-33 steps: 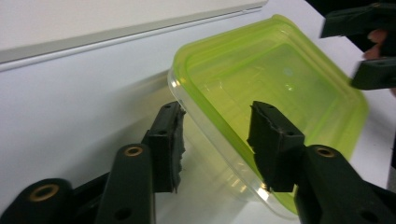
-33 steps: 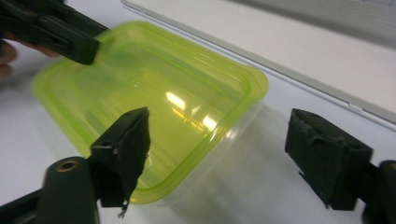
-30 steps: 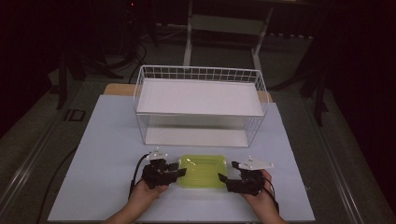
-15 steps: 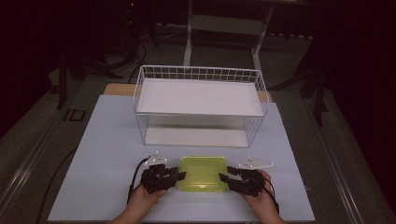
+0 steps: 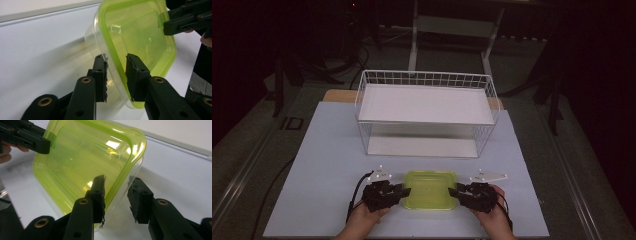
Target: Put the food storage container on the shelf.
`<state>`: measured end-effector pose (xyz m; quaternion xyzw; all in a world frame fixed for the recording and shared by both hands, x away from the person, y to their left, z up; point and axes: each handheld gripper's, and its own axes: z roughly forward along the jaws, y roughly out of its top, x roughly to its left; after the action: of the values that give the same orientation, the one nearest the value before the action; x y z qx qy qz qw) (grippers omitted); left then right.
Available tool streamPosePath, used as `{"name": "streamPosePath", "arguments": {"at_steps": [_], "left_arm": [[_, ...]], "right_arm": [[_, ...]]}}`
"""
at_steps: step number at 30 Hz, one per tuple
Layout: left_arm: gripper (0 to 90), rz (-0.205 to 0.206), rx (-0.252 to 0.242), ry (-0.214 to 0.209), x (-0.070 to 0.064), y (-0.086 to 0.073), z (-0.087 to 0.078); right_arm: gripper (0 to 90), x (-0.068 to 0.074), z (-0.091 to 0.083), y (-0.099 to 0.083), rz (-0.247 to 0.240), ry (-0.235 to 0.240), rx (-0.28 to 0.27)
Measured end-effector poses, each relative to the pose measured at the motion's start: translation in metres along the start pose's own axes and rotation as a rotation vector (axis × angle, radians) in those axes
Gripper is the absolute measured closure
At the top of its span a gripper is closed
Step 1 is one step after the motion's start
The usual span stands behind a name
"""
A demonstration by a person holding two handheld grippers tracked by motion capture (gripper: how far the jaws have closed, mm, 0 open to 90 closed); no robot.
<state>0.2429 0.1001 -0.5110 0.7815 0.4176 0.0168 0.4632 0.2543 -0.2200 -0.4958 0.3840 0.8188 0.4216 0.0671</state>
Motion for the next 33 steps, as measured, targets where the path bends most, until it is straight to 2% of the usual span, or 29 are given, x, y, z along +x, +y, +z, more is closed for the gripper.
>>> {"name": "streamPosePath", "arguments": {"at_steps": [2,4,6,8,10,13,18,22,25,28,32,33], "left_arm": [[73.0,-0.004,-0.001,-0.012,0.001,-0.001,-0.001],[74.6,-0.034,-0.012,-0.035,0.004,-0.003,-0.001],[75.5,-0.039,-0.009,-0.03,0.003,-0.002,-0.001],[77.1,-0.061,-0.011,-0.036,0.003,-0.002,-0.002],[78.9,-0.055,-0.008,-0.027,0.0,-0.003,-0.002],[80.3,-0.073,-0.014,-0.041,0.002,-0.003,-0.003],[80.7,-0.052,-0.033,-0.028,0.001,0.003,-0.006],[80.7,-0.038,-0.05,-0.028,0.001,0.009,-0.01],[80.7,-0.016,-0.084,-0.025,0.001,0.027,-0.017],[80.7,-0.012,-0.094,-0.025,0.001,0.031,-0.018],[80.7,-0.006,-0.132,-0.02,0.007,0.047,-0.023],[80.7,-0.007,-0.137,-0.02,0.009,0.05,-0.024]], "right_arm": [[69.1,0.001,-0.001,0.0,0.005,0.011,0.005],[69.6,0.001,-0.002,-0.001,0.001,0.018,0.01],[70.1,0.001,-0.002,-0.001,0.007,0.027,0.012],[71.7,0.001,-0.002,-0.001,0.017,0.027,0.012],[74.3,0.003,-0.002,-0.001,0.019,0.008,0.014],[76.1,0.001,-0.003,0.0,0.037,0.009,0.012],[77.1,-0.001,-0.003,0.002,0.056,0.014,0.009],[77.2,0.0,-0.007,0.008,0.049,0.009,-0.01],[77.7,0.001,-0.016,0.023,0.04,-0.005,-0.058],[77.9,0.001,-0.018,0.028,0.034,-0.008,-0.066],[79.0,-0.002,-0.025,0.055,0.024,-0.018,-0.124],[79.0,-0.002,-0.025,0.055,0.024,-0.018,-0.124]]}}
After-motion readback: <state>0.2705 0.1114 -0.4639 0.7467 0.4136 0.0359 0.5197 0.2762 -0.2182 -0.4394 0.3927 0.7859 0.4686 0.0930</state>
